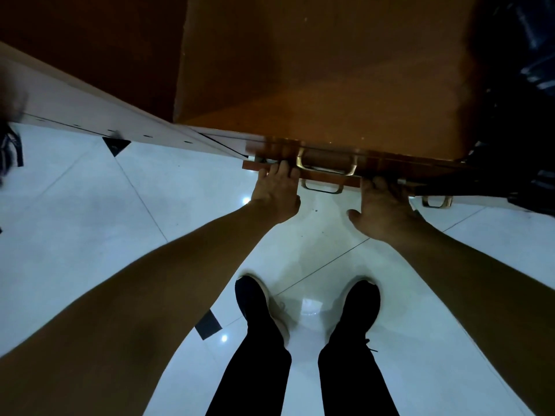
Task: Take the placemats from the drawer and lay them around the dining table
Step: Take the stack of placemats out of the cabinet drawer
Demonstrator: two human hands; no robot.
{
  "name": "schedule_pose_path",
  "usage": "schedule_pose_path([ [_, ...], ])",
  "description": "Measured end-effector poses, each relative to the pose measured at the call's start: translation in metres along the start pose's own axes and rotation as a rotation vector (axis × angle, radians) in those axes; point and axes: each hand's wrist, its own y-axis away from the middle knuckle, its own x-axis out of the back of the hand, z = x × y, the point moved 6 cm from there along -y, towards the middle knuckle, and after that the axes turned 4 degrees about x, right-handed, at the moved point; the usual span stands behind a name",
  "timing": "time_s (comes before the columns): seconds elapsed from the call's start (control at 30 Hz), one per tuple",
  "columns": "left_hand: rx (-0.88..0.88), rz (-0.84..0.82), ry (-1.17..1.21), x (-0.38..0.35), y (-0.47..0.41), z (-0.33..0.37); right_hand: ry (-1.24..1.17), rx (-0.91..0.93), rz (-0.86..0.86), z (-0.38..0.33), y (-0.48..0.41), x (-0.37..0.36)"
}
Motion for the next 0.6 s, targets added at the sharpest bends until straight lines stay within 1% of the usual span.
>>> schedule_pose_path([
  [0.1, 0.025, 0.018, 0.061, -0.001, 0.003, -0.003, 0.050, -0.008, 0.016, 0.003, -0.001, -0.004],
  [0.17, 0.025, 0.009, 0.082, -0.004, 0.011, -0.002, 0.032, -0.026, 0.002, 0.003, 0.003, -0.009],
  [0.33, 0.031, -0.062, 0.102, -0.025, 0.060, 0.002, 0.050, -0.049, -0.076, -0.008, 0.037, -0.043],
  [0.5, 0.035, -0.193, 0.098, -0.058, 0.122, 0.007, -0.001, -0.072, -0.183, -0.022, 0.085, -0.090],
  [0.6, 0.034, -0.220, 0.089, -0.074, 0.146, 0.007, -0.009, -0.074, -0.229, -0.029, 0.106, -0.109],
])
